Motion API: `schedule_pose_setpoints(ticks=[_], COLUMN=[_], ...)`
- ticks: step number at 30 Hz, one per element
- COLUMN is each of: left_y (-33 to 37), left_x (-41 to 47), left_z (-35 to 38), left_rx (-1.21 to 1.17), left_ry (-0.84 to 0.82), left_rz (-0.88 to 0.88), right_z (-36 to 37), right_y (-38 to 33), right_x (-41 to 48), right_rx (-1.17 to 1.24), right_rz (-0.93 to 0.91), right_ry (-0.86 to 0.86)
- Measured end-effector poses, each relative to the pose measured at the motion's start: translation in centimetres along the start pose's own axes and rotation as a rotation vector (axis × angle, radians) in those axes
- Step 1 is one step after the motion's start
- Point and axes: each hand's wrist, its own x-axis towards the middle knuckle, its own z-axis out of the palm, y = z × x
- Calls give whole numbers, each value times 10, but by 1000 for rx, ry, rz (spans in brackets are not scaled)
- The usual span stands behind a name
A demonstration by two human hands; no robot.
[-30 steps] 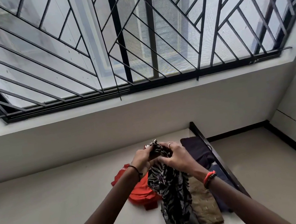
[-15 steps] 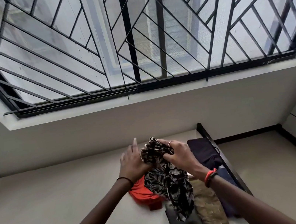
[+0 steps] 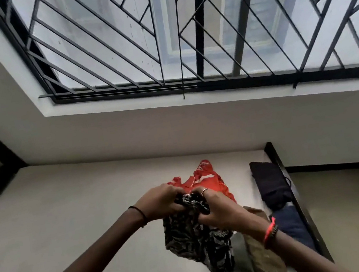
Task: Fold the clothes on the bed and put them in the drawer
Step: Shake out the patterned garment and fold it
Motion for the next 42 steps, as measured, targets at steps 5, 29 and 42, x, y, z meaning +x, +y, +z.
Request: schedule_pose_setpoints(ticks=[5, 29, 42], left_y=[-28, -259, -295], left_x=[-35, -82, -181], left_z=[26, 41, 461], left_rx=[-164, 117, -14], left_ry=[-151, 363, -209], left_rz=[-44, -41, -246], right_z=[46, 163, 463], right_y=[11, -6, 214], right_x=[3, 210, 64], right_rx=[-78, -346, -613], right_rz=[9, -269, -269], right_ry=[-167, -40, -540])
